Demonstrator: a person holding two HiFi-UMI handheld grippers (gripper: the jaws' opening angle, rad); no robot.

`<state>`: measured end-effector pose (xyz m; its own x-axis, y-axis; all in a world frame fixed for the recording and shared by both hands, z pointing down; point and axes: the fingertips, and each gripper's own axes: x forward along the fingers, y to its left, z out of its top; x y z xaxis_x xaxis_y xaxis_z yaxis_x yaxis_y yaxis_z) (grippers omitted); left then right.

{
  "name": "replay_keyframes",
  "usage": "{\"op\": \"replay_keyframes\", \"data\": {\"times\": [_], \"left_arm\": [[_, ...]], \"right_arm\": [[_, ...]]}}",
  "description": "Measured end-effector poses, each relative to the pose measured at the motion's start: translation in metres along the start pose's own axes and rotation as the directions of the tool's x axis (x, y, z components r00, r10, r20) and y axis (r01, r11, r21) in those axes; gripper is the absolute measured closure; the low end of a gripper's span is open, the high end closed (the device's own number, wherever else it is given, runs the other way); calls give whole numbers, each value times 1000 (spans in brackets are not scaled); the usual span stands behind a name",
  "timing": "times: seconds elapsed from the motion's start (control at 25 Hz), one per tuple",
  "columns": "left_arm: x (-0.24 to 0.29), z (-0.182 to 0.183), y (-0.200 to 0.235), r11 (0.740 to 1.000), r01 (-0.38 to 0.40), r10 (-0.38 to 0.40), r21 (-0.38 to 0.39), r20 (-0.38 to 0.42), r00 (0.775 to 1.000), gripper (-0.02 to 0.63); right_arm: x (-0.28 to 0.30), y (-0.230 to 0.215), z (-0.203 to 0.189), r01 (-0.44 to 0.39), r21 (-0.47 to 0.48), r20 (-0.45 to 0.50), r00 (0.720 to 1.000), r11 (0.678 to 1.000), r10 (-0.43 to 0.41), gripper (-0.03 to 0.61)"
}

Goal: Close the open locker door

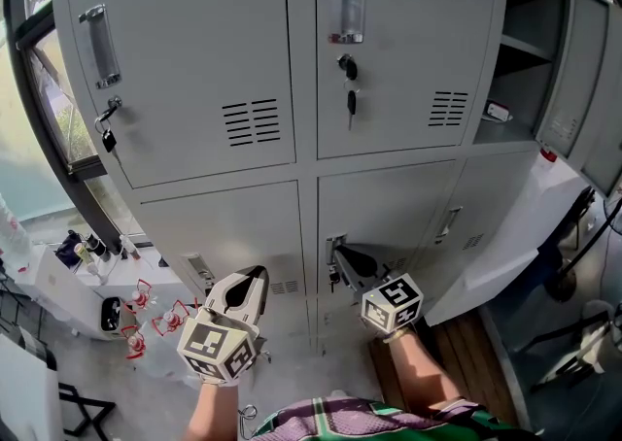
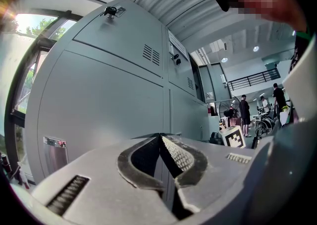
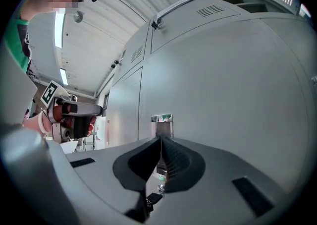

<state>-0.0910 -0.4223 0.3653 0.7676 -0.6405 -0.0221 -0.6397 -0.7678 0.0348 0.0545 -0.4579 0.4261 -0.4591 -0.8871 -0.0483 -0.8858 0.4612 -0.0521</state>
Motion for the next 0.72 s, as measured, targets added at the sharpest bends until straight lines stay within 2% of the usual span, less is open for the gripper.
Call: {"op": "replay_keyframes", "data": {"times": [0.72], "left_arm": [[1,-10,3,1000,-9,8,-19,-14,1000,592]], "right_arm": [[3,-10,-2,33,7,1,999,999,-33,574]]}}
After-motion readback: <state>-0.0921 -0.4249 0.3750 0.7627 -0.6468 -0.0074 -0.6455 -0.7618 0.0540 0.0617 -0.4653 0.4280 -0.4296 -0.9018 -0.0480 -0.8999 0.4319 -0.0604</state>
